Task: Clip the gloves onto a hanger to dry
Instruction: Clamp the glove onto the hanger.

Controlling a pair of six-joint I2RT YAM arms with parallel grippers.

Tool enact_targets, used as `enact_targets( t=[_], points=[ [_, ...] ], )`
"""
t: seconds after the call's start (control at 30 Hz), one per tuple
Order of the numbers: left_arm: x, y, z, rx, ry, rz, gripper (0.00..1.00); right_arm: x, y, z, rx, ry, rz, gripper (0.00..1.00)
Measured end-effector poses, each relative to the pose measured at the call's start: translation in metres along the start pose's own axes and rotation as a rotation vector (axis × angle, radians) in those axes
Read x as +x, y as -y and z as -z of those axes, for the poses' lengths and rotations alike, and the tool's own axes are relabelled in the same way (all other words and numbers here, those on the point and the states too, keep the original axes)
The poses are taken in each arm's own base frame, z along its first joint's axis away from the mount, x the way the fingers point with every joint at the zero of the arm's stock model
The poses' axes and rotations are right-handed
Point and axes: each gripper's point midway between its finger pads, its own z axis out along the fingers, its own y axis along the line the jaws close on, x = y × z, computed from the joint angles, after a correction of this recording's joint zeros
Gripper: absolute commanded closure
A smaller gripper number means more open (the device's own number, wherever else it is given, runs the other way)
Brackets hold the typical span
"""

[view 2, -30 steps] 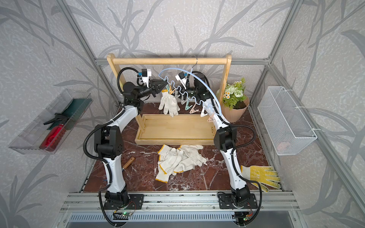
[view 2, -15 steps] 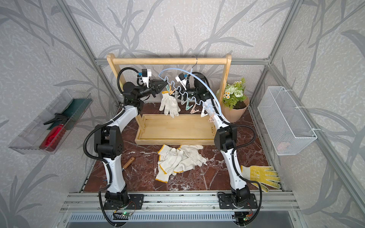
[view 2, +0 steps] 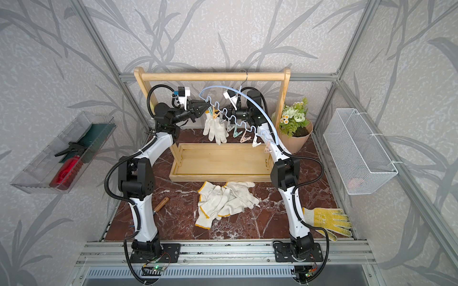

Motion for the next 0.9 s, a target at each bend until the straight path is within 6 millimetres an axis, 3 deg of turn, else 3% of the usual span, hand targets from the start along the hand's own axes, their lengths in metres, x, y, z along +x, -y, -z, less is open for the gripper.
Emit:
enact_targets(
  t=[0.17, 0.27, 0.43, 0.57, 0.63, 0.7, 0.77, 0.9],
  points=[
    [0.0, 0.0, 0.0, 0.001, 0.0, 0.0, 1.0, -0.004, -0.003, 0.0, -0.011, 0.007, -0.016, 1.0],
    [0.0, 0.0, 0.0, 0.001, 0.0, -0.001, 0.91, -0.005, -0.004, 0.0, -0.012, 0.007, -0.018, 1.0],
    [-0.001, 0.002, 0.0, 0.007, 0.002, -0.001, 0.64, -0.005, -0.005, -0.001, -0.012, 0.003, -0.016, 0.98],
    [-0.004, 0.004, 0.0, 0.014, 0.01, -0.002, 0.54, -0.008, -0.007, -0.001, -0.011, 0.007, -0.003, 0.93],
    [-0.005, 0.004, 0.0, 0.015, 0.013, -0.004, 0.5, -0.009, -0.006, -0.001, -0.006, 0.008, 0.003, 0.86],
    [-0.005, 0.005, 0.001, 0.016, 0.018, -0.004, 0.44, -0.008, -0.004, -0.001, 0.004, 0.008, 0.004, 0.68],
    [-0.005, 0.004, 0.002, 0.013, 0.024, -0.004, 0.41, -0.008, -0.001, -0.001, 0.021, 0.008, 0.004, 0.59],
    [0.003, 0.001, 0.006, -0.016, 0.03, 0.005, 0.35, -0.001, 0.014, 0.001, 0.102, -0.005, -0.007, 0.5]
  ],
)
